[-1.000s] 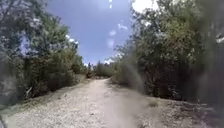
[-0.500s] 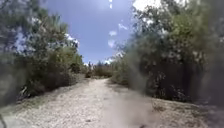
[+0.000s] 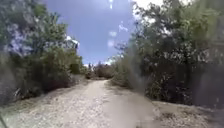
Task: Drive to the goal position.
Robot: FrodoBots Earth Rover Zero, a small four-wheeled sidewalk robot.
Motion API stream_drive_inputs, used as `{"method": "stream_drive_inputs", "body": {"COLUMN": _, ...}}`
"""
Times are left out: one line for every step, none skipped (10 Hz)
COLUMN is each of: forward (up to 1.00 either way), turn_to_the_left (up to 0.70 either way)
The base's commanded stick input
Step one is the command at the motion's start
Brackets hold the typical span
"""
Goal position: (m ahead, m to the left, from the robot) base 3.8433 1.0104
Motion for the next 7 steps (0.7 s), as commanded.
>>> {"method": "stream_drive_inputs", "body": {"forward": 0.45, "turn_to_the_left": 0.00}}
{"method": "stream_drive_inputs", "body": {"forward": 0.45, "turn_to_the_left": 0.00}}
{"method": "stream_drive_inputs", "body": {"forward": 0.45, "turn_to_the_left": 0.00}}
{"method": "stream_drive_inputs", "body": {"forward": 0.45, "turn_to_the_left": 0.00}}
{"method": "stream_drive_inputs", "body": {"forward": 0.45, "turn_to_the_left": 0.00}}
{"method": "stream_drive_inputs", "body": {"forward": 0.45, "turn_to_the_left": 0.00}}
{"method": "stream_drive_inputs", "body": {"forward": 0.45, "turn_to_the_left": 0.00}}
